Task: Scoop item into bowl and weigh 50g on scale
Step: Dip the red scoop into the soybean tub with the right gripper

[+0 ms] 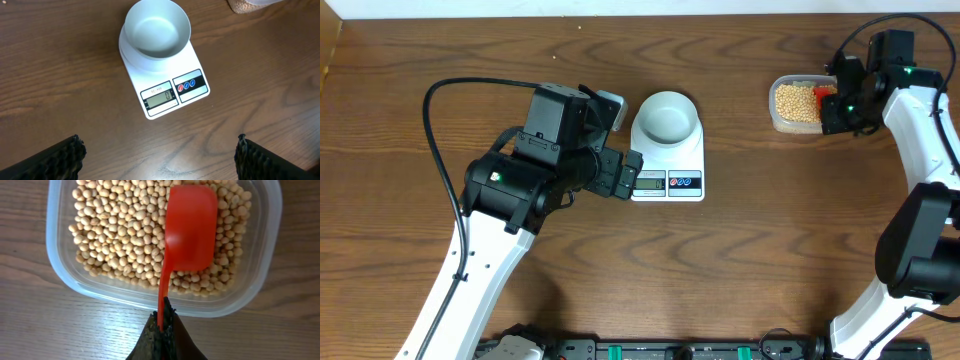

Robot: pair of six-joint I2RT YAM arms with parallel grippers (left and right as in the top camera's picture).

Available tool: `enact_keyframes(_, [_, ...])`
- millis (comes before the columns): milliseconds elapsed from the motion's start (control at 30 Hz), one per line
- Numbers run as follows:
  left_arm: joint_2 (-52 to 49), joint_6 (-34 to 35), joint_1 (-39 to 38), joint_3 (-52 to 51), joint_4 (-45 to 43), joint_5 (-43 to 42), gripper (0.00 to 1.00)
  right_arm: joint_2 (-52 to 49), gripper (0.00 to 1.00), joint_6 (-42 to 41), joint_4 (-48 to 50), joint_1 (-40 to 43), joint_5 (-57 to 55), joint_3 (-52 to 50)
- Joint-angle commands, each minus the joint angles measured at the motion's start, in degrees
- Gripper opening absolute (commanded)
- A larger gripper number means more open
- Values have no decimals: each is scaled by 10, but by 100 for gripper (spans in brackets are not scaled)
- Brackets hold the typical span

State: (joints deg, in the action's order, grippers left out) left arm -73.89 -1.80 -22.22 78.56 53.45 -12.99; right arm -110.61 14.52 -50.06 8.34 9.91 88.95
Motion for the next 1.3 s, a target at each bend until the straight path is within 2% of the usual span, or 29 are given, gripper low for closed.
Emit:
enact_keyframes(0, [-4, -10, 2, 3, 1, 6, 98, -14, 1, -8, -6, 4, 52, 3])
enact_keyframes(200, [-4, -10, 2, 3, 1, 6, 98, -14, 1, -7, -3, 8, 92, 3])
enact_keyframes(533, [-4, -10, 2, 3, 1, 6, 98, -20, 1, -8, -3, 62, 212, 3])
enact_keyframes(800, [-4, -10, 2, 3, 1, 6, 98, -57, 1, -10, -7, 104, 297, 3])
enact_keyframes(1000, [-4, -10, 2, 3, 1, 6, 98, -91, 1, -23, -9, 114, 321, 3])
enact_keyframes(1267, [-4, -10, 2, 3, 1, 6, 98, -93, 1, -20, -10, 144, 408, 3])
